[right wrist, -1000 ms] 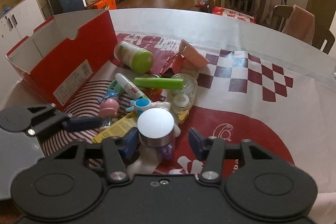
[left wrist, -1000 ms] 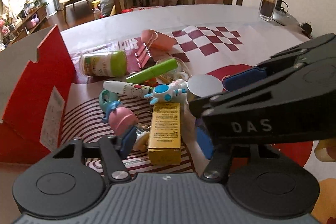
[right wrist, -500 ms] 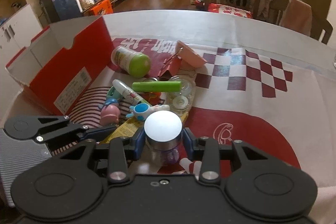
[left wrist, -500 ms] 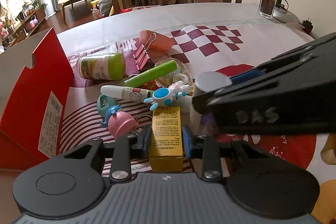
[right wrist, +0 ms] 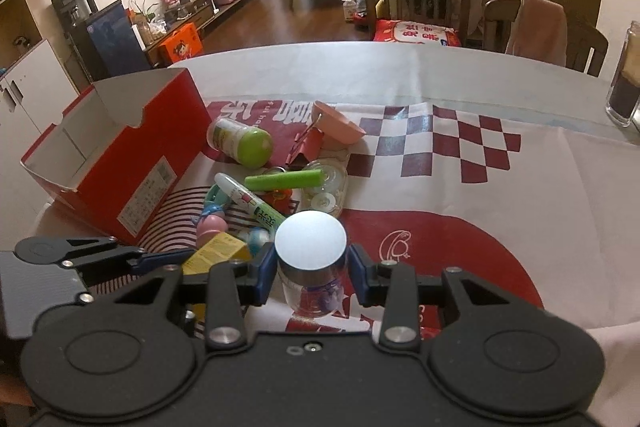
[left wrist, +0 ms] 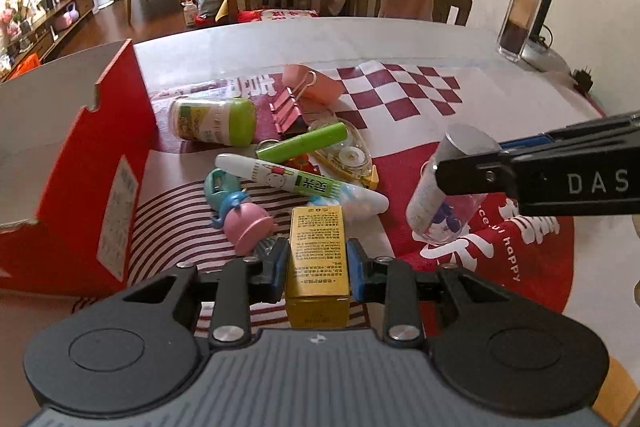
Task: Organize rigid objects
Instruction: 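Carry the yellow box and the jar over the open shoebox with both tools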
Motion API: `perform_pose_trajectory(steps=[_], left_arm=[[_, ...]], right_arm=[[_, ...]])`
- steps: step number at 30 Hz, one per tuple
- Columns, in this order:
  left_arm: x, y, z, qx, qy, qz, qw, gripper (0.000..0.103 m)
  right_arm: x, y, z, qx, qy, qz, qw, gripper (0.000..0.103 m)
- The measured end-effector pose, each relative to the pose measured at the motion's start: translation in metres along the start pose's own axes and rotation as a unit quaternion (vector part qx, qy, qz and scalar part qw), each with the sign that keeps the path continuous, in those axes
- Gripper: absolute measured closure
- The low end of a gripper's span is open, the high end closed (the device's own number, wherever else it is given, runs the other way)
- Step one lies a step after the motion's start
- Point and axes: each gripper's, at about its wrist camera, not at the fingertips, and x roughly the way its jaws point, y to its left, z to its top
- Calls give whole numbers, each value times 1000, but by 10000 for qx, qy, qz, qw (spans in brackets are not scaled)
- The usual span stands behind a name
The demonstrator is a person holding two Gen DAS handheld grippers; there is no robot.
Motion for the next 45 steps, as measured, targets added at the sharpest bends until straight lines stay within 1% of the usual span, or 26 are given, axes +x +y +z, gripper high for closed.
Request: perform_pose_trajectory(steps=[6,13,21,25,29,36,42,45], left_arm=[[-35,18,5,-275,-107,-174,9994,73],[-77,45,18,-207,-322,-245,9990,73],[-112,98,35,-263,-553,-323,9976,73],[-124,128,40,-244,-711,-225,9969,73],[-132,165,45,-319,-790,-93,9963,73],[-133,225,52,-408,-824,182,9956,73],[-119,264,56,-487,-751,332,9954,73],[-111,278,58,-475,-724,393,9955,73]], right_arm=[[-19,11,6,42,-71,88,9999,66],[-40,39,22,-10,-209,60,9998,66],[-52,102,51,-429,-487,116,9978,66],[-47,138,63,-605,-554,199,9964,66],[-37,173,73,-810,-552,317,9947,66],[-16,227,94,-1103,-693,306,9910,66],[10,254,102,-1148,-626,257,9911,66],[22,264,103,-1194,-592,189,9909,66]])
